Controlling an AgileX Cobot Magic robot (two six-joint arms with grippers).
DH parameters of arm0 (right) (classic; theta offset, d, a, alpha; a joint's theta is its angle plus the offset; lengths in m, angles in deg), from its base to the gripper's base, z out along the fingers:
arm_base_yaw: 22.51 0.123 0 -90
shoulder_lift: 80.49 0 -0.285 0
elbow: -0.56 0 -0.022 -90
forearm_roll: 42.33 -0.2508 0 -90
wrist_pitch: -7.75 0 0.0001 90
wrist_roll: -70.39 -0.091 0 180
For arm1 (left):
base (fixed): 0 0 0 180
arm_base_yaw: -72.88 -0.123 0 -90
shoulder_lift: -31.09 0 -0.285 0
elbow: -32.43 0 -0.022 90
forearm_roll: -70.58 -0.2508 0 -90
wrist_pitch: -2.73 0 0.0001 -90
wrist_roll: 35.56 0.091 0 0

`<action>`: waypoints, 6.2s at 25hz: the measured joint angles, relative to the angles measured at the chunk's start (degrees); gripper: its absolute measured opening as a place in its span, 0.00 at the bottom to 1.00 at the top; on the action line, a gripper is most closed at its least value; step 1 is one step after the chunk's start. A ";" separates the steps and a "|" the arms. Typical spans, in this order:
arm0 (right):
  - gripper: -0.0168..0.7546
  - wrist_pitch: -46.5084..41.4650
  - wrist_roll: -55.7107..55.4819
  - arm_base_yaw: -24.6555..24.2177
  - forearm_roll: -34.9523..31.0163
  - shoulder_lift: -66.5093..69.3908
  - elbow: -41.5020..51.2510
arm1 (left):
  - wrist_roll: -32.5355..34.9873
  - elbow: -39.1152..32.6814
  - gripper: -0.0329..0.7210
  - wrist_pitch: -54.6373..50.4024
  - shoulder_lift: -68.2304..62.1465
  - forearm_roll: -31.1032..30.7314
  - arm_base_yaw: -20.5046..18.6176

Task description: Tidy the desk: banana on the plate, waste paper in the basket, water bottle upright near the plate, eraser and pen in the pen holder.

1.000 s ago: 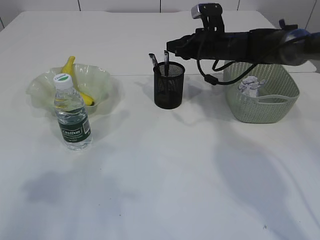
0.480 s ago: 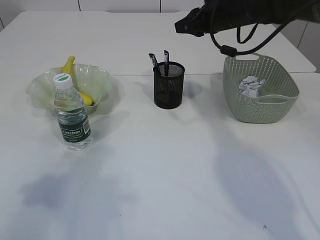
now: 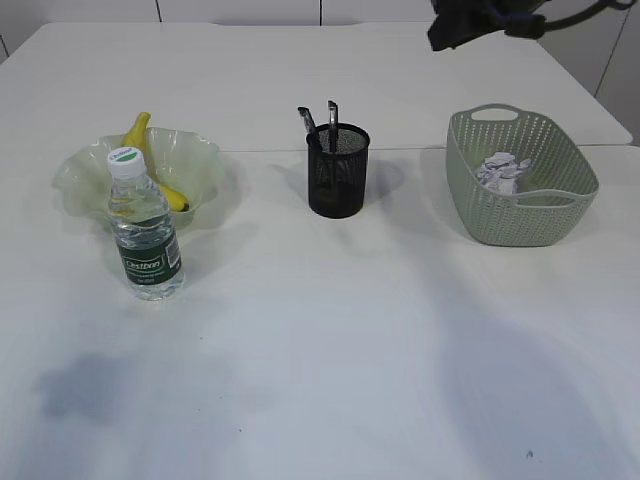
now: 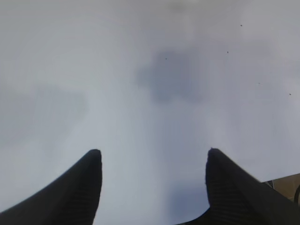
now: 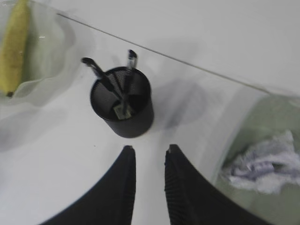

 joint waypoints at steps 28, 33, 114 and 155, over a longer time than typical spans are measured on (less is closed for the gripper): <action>0.24 -18.33 -28.92 0.00 25.51 -21.39 15.07 | -1.48 0.00 0.65 -4.86 11.45 -2.36 0.00; 0.24 -18.43 -29.03 0.00 24.19 -24.29 18.50 | -4.97 0.00 0.64 -6.89 14.19 -6.69 0.00; 0.24 -19.82 -30.68 0.00 26.40 -108.99 78.21 | -9.46 -5.64 0.62 -19.36 55.65 -9.95 0.00; 0.46 -12.40 -30.57 0.00 26.31 -108.99 81.49 | -9.46 -11.96 0.74 -10.30 55.65 -12.15 0.00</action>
